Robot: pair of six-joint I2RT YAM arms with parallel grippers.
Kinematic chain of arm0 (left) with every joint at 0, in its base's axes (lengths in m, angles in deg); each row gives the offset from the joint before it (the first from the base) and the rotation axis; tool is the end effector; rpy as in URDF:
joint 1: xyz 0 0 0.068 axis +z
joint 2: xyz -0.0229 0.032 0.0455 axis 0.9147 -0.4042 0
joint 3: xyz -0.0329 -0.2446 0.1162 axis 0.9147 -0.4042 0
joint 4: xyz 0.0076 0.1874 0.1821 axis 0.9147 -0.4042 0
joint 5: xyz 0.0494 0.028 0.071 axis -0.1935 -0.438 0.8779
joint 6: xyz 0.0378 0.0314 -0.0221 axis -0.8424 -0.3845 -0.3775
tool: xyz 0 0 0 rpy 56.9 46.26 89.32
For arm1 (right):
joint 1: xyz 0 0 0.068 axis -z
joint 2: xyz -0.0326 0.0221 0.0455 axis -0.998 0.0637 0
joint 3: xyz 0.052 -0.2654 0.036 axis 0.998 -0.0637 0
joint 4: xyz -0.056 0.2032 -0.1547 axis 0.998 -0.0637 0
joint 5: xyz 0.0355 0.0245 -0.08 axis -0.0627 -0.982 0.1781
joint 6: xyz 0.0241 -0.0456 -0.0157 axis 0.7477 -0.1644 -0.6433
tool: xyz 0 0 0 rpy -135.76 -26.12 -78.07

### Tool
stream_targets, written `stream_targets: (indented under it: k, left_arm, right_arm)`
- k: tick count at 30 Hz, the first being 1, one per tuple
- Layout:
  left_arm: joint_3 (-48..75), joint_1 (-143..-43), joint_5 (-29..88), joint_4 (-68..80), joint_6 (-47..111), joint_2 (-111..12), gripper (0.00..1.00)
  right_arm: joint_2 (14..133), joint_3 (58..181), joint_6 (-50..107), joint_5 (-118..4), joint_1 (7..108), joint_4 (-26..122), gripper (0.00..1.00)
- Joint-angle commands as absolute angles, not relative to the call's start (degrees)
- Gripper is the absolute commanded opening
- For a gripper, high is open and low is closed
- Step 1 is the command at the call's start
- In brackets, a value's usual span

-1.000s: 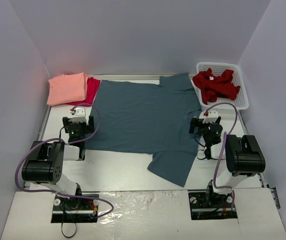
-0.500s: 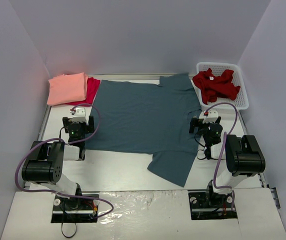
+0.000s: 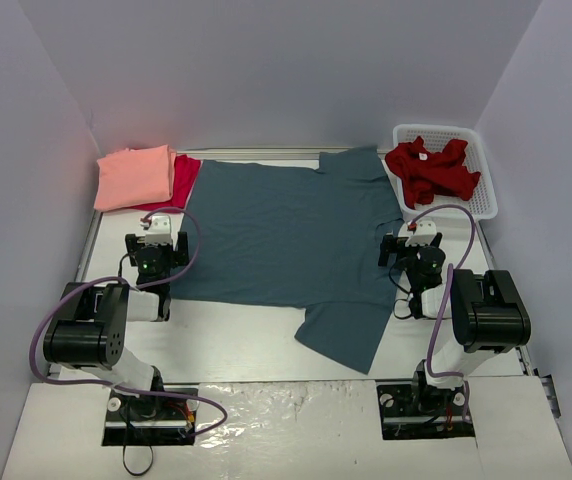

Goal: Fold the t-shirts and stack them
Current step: Flatten out the tshirt

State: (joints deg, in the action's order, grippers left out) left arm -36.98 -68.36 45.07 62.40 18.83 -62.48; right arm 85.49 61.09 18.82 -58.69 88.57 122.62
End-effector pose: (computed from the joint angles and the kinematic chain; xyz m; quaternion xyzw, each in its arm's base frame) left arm 0.2726 -0.0060 0.1593 -0.0171 0.7567 0.0421 0.6522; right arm 0.2619 -0.0042 0.1501 -0.0614 0.7168 0.0291 0.6940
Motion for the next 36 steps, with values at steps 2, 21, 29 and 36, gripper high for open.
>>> stream_targets:
  k: [2,21,29,36]
  left_arm:
    - [-36.79,-68.62,44.46,60.84,18.5,-57.39,0.94]
    - [-19.92,-68.09,39.55,14.07,7.09,-33.4,0.94]
    - [-15.17,-68.27,29.96,-9.66,-1.44,-26.71,0.94]
    - [-14.11,-68.27,27.77,-22.14,-7.6,-22.67,0.94]
  right_arm:
    - [82.16,64.13,19.01,-59.8,88.81,127.6,1.0]
    - [61.5,91.02,8.74,-74.22,88.55,52.59,1.0]
    - [58.52,100.87,6.09,-63.34,86.7,33.64,1.0]
    - [55.0,100.96,2.85,-56.04,79.06,25.92,1.0]
